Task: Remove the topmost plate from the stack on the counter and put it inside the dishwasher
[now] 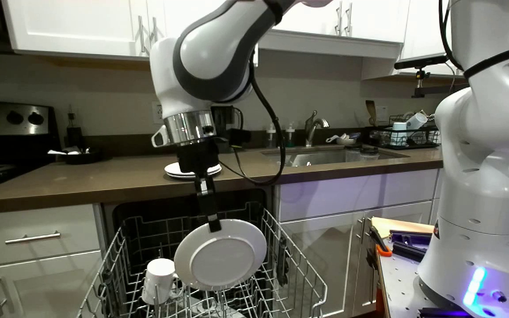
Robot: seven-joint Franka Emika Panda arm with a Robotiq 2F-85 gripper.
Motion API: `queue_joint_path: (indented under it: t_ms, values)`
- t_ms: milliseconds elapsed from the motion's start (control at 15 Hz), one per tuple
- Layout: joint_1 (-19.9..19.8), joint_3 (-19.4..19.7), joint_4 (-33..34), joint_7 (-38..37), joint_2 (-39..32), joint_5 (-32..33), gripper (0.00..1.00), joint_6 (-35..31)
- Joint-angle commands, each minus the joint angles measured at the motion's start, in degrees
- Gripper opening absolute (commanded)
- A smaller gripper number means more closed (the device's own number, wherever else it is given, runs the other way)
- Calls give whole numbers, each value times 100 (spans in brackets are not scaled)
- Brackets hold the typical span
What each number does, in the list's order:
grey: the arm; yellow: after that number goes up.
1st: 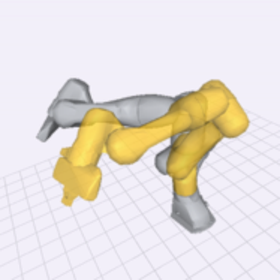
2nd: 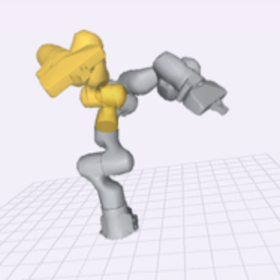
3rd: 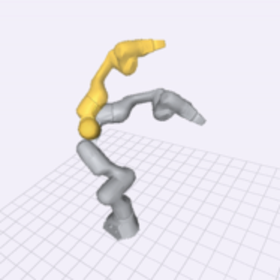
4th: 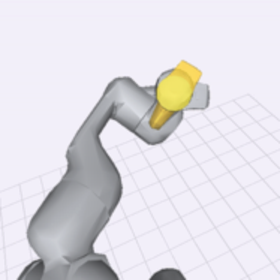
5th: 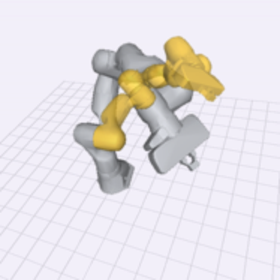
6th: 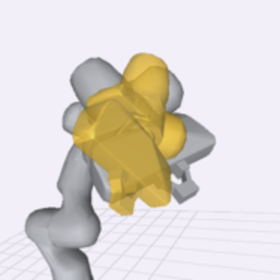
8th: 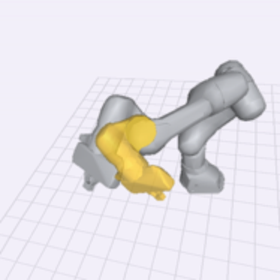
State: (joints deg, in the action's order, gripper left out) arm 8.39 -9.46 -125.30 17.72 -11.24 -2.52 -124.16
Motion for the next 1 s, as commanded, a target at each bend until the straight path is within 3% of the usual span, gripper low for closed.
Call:
queue_joint_path:
  t_ms: [0, 933]
  values:
    - [-100, -86, 138, 368, -93, -233, 5, 223]
    - [-186, -185, 502, 1076, -731, -377, 5, 357]
